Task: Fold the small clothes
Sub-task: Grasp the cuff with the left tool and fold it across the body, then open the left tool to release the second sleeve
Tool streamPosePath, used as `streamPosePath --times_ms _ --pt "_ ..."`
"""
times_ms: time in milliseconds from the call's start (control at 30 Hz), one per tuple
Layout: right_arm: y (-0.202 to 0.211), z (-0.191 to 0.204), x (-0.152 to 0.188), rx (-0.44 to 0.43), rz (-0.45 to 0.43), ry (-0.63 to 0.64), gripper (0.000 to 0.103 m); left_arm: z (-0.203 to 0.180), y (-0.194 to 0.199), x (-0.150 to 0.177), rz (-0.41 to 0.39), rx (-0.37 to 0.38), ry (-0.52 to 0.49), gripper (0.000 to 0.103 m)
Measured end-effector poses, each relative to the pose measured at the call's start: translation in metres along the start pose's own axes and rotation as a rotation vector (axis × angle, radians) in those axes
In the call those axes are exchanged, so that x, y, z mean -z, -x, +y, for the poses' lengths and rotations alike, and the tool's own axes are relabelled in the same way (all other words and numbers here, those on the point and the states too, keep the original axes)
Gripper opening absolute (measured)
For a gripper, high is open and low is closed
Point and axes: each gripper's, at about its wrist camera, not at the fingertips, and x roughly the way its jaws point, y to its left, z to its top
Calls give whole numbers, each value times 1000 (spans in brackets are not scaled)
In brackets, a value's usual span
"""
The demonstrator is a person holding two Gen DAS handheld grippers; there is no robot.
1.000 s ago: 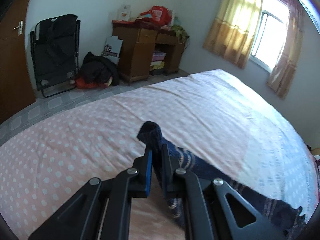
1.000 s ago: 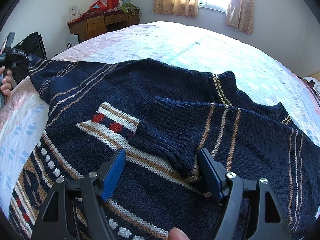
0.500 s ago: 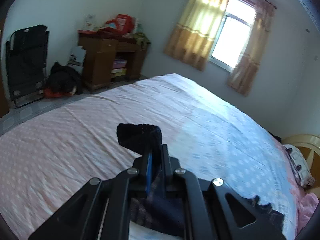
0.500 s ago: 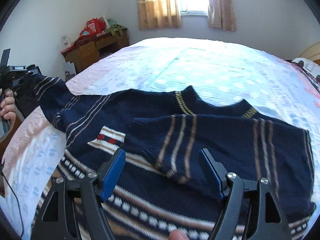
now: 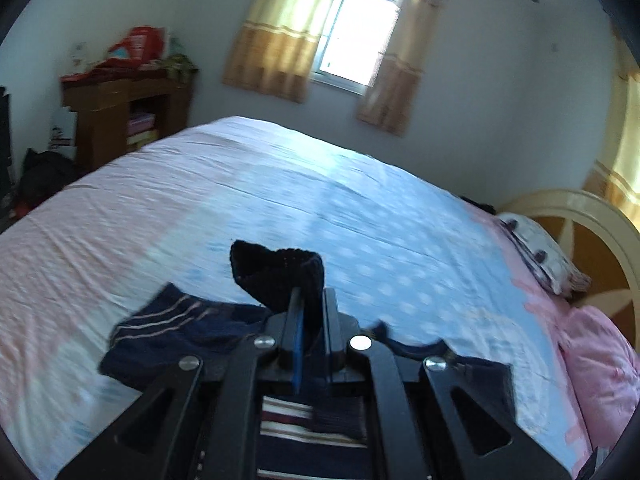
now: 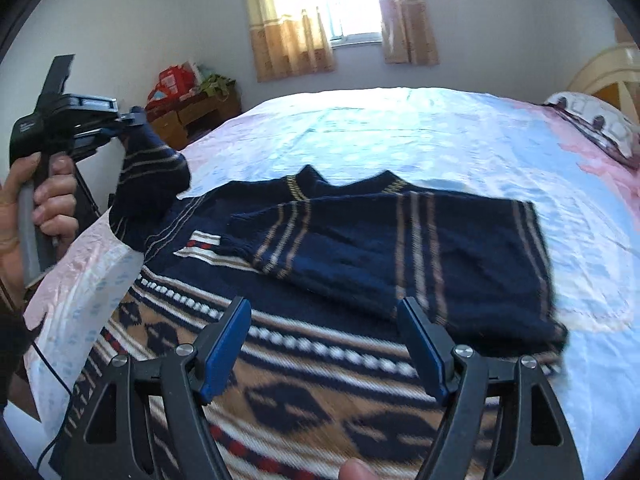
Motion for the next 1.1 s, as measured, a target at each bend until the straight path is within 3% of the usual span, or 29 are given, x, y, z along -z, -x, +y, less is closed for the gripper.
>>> streamPosePath --times_ms 200,467,533,667,767,800,967,1100 --pt "26 -32 19 29 -29 -68 76 -75 -21 35 62 76 -69 8" --pt "28 -52 36 43 -27 -113 76 -136 -55 79 114 62 -180 9" --pt "25 -57 40 32 -21 -134 76 -144 -57 88 124 43 -218 15" --pt "21 -70 47 9 -15 -184 76 -149 -47 99 120 55 -311 36" --pt "18 -80 51 7 -5 -226 76 -138 -26 103 46 44 -395 60" --pt "16 -83 52 8 0 -243 76 -124 -16 103 9 -1 -426 69" --pt "19 -79 44 7 25 -225 76 -49 -3 104 -28 -172 -423 73" --pt "18 -68 22 -25 75 -172 76 27 -5 105 31 -263 -298 74"
